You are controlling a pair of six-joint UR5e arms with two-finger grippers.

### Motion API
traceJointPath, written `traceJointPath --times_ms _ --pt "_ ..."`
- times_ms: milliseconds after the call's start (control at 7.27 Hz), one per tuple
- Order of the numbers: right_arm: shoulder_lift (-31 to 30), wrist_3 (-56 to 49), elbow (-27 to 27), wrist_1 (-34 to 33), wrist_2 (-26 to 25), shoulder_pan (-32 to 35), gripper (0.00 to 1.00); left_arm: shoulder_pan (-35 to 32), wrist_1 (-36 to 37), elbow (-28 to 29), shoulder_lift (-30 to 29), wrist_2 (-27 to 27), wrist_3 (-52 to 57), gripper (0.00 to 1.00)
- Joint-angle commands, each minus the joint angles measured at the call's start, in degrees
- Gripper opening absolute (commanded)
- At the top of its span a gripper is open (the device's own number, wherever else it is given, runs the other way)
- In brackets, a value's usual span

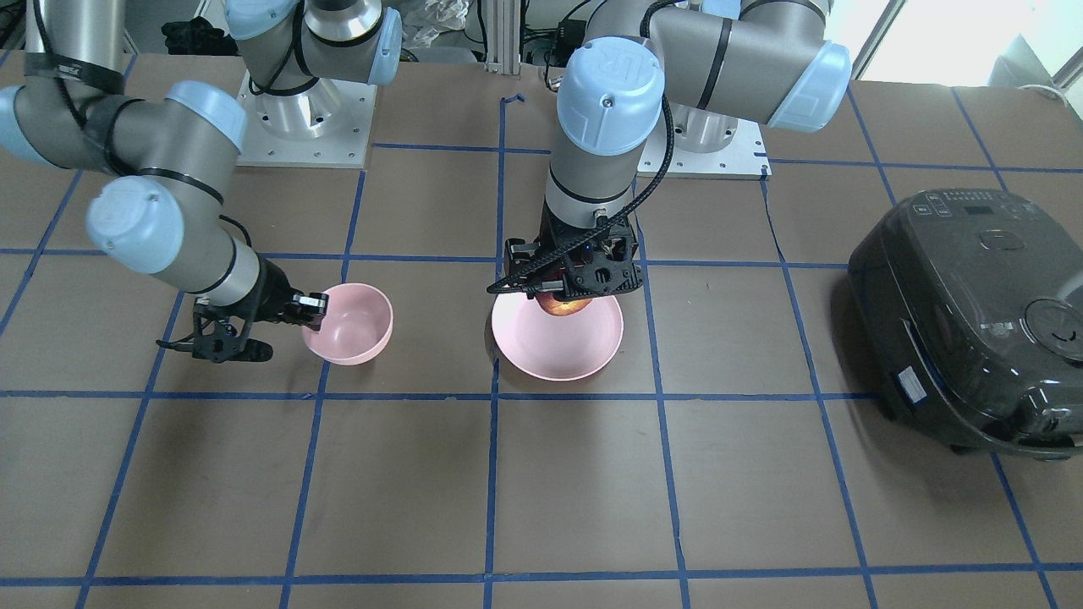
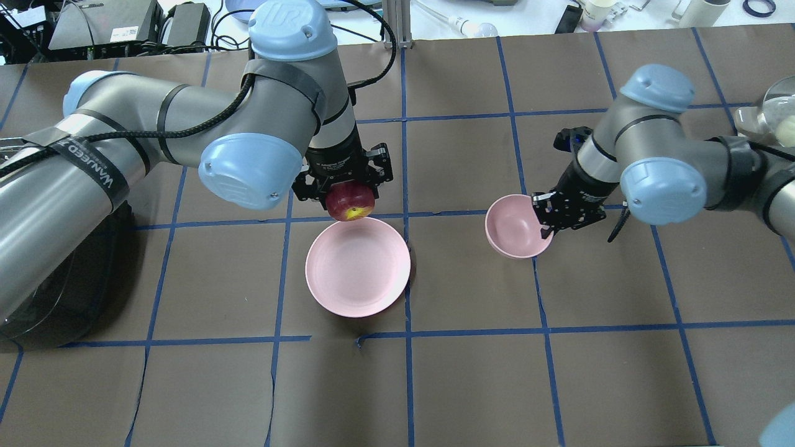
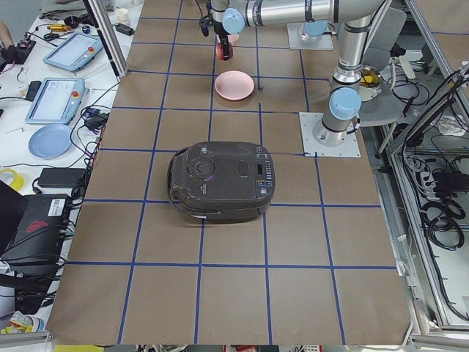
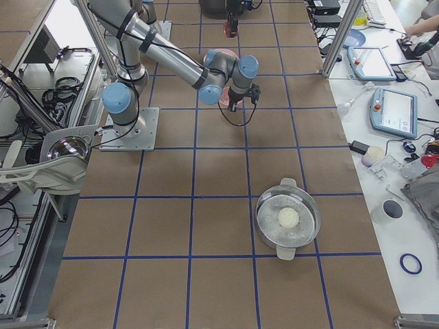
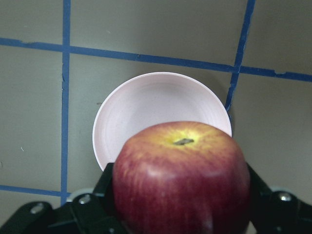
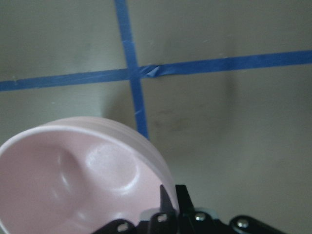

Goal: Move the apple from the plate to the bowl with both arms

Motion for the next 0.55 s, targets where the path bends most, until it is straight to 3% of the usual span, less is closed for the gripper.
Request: traceJointPath --times_ms 0,275,412 --pt "1.9 9.2 0.1 -1.2 0.2 7.7 0.00 -0.3 0.3 -0.2 -0.4 -0.3 -4.2 0.00" --pt "2.2 10.5 0.3 -1.0 0.1 8.5 0.00 -0.6 0.4 -0.2 -0.5 -0.3 -8.3 0.00" --pt "2.1 10.1 -0.1 -2.9 -1.0 8.5 0.77 -0.8 0.5 -0.2 -0.5 -0.4 -10.8 0.00"
